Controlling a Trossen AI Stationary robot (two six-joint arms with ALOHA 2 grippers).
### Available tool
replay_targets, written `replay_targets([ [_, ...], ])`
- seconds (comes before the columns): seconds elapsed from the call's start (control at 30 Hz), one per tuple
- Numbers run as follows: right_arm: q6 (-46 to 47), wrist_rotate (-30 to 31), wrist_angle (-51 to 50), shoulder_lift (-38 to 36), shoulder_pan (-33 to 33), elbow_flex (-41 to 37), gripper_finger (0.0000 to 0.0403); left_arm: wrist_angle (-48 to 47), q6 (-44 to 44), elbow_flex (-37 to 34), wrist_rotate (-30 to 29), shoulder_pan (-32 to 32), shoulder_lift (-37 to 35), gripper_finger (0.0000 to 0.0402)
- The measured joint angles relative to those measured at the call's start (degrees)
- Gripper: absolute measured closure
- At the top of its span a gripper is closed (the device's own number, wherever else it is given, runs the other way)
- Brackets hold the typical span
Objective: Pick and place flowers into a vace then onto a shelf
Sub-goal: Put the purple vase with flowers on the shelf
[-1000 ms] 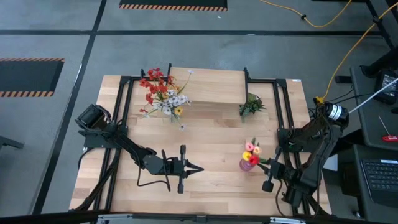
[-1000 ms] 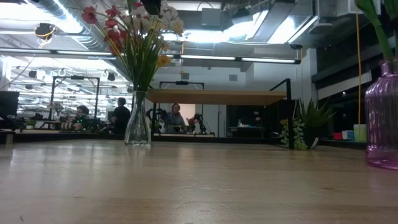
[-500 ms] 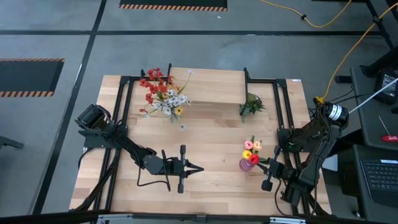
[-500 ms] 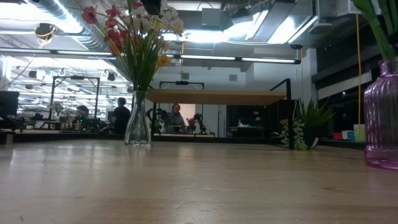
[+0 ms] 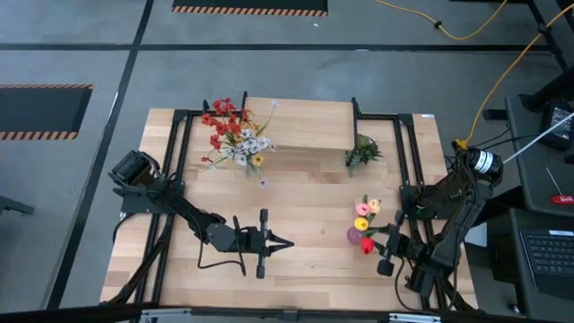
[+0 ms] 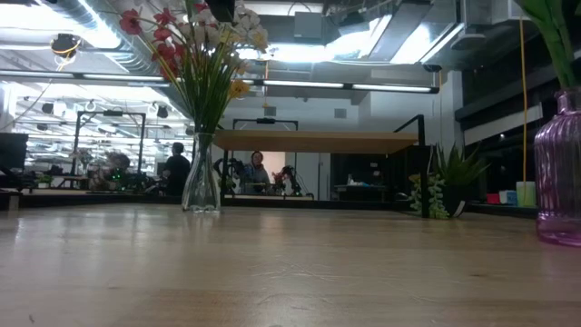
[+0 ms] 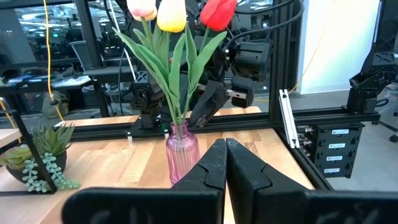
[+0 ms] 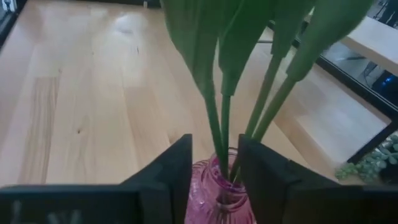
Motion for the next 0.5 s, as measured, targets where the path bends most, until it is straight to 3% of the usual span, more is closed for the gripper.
replay_targets([
  [0.23,0.0,-4.7,-7.1,-0.2,0.6,4.7,0.0235,0.0,0.0,0.0,0.0,0.0,0.0,0.0399],
  [0.5,1.2,-4.8,-13.7,-0.2,2.9,8.4,0.0225,0.0,0.0,0.0,0.0,0.0,0.0,0.0399],
])
